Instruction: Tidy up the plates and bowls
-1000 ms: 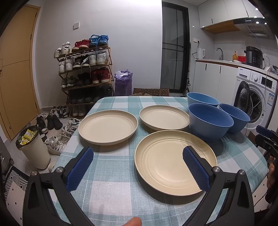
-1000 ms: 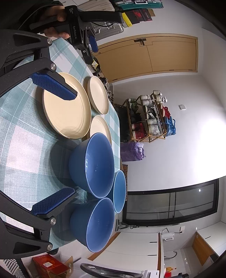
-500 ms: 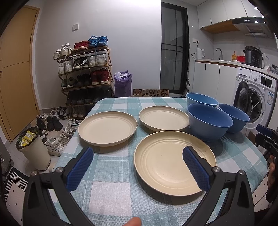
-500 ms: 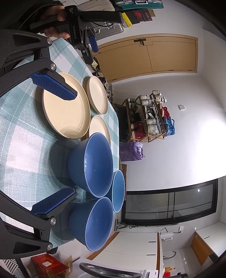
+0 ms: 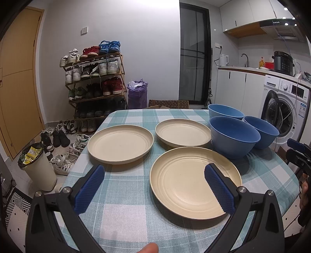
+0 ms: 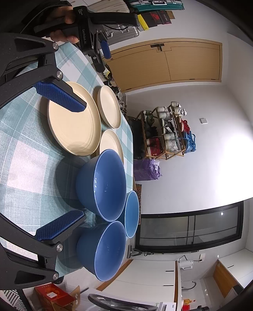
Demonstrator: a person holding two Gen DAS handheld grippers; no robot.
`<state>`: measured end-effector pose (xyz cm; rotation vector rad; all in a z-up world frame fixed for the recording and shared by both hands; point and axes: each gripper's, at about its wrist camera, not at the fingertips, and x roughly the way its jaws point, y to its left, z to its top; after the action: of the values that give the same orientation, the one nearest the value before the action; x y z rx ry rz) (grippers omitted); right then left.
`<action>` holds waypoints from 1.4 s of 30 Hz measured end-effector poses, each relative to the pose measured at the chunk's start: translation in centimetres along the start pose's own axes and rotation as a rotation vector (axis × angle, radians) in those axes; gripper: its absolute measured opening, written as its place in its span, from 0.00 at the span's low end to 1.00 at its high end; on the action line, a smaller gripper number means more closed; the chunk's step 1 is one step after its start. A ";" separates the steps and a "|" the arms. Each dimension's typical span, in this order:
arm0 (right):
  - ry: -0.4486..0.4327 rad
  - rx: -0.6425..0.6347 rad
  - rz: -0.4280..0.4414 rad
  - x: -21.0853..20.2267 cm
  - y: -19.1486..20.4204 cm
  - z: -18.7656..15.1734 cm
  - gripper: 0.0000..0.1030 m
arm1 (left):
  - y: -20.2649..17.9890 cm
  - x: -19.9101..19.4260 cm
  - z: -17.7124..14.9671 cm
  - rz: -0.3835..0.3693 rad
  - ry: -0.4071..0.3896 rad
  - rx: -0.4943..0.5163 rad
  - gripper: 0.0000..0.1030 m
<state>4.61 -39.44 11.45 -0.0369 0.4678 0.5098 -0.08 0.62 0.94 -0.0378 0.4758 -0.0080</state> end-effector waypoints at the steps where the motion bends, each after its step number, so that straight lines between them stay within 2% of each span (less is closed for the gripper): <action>1: 0.000 0.000 -0.001 0.0 0.0 0.0 1.00 | 0.0 0.0 0.0 0.000 0.000 0.000 1.00; 24: 0.007 -0.014 0.015 0.4 0.5 0.8 1.00 | -0.2 0.0 0.2 0.005 -0.004 0.006 1.00; 32: 0.002 -0.006 0.038 0.5 0.5 2.1 1.00 | -0.3 0.2 1.0 -0.005 0.003 0.005 1.00; 42: 0.007 -0.066 0.035 1.1 1.3 3.8 1.00 | 0.0 0.8 2.3 0.013 -0.023 0.008 1.00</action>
<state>6.45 -37.26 14.43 -0.0939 0.4590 0.5597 1.68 0.64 2.64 -0.0265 0.4530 0.0036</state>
